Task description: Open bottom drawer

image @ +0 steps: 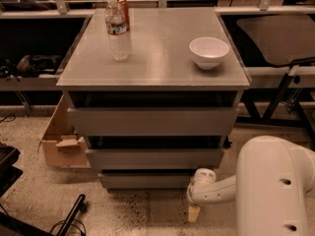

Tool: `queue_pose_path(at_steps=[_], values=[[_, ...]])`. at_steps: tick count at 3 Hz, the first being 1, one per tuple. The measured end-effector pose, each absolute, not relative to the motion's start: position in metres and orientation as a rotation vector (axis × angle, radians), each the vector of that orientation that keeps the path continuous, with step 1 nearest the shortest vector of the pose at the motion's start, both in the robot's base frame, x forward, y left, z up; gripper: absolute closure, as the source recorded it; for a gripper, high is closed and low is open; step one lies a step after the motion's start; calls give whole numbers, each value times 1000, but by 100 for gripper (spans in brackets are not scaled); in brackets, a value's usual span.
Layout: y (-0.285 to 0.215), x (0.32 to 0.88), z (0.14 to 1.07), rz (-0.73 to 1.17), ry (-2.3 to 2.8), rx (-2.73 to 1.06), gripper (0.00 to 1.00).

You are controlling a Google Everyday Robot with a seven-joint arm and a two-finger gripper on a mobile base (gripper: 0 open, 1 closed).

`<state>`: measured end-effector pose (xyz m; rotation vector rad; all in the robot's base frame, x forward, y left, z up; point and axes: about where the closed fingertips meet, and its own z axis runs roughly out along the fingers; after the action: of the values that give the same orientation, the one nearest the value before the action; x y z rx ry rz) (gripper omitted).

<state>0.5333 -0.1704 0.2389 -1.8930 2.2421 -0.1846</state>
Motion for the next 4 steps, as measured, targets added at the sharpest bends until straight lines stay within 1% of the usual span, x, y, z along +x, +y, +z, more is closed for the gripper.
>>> queue_pose_path(at_steps=[3, 4], values=[[-173, 600, 202, -265, 2202, -1946, 0], [-166, 615, 195, -270, 2202, -1940, 14]])
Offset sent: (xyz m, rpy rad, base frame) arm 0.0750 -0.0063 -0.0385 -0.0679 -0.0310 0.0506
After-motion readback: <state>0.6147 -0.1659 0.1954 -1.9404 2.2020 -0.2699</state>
